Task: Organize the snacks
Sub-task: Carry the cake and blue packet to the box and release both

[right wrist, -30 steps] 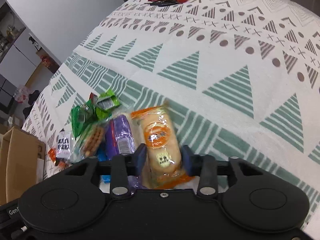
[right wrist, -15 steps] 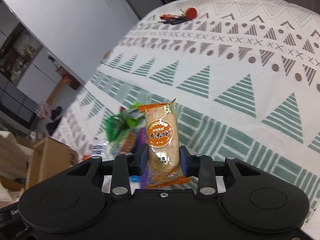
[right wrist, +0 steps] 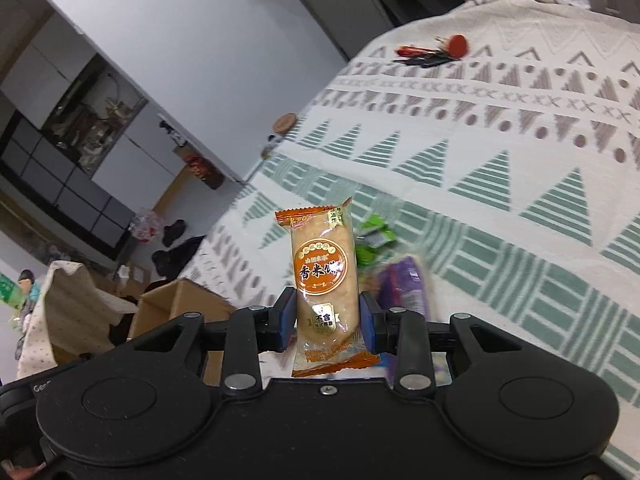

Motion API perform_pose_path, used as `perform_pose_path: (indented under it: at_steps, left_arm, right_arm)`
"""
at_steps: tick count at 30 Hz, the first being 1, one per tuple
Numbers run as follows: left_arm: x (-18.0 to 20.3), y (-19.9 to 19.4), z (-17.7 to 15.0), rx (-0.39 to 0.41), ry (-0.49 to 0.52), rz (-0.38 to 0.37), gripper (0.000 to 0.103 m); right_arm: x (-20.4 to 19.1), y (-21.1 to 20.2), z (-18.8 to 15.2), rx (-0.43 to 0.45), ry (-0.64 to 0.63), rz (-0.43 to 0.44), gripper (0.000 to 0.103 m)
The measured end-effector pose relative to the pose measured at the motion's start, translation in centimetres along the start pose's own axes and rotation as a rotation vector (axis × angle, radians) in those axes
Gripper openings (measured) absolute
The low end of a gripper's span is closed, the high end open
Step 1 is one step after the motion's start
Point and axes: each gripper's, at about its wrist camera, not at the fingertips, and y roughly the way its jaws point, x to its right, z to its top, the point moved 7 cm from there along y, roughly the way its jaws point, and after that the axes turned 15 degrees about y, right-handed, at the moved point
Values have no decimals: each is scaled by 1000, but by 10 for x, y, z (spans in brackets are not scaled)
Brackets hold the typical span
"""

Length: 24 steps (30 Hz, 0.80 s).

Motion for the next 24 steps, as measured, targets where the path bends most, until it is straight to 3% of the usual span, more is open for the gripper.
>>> perform_pose_path:
  at_steps: [8, 24]
  left_arm:
    - [-37, -26, 15, 50, -32, 51, 20]
    - [-133, -61, 30, 93, -158, 141, 20]
  right_arm:
    - [-56, 16, -26, -42, -69, 101, 32]
    - [-124, 55, -83, -130, -192, 146, 32]
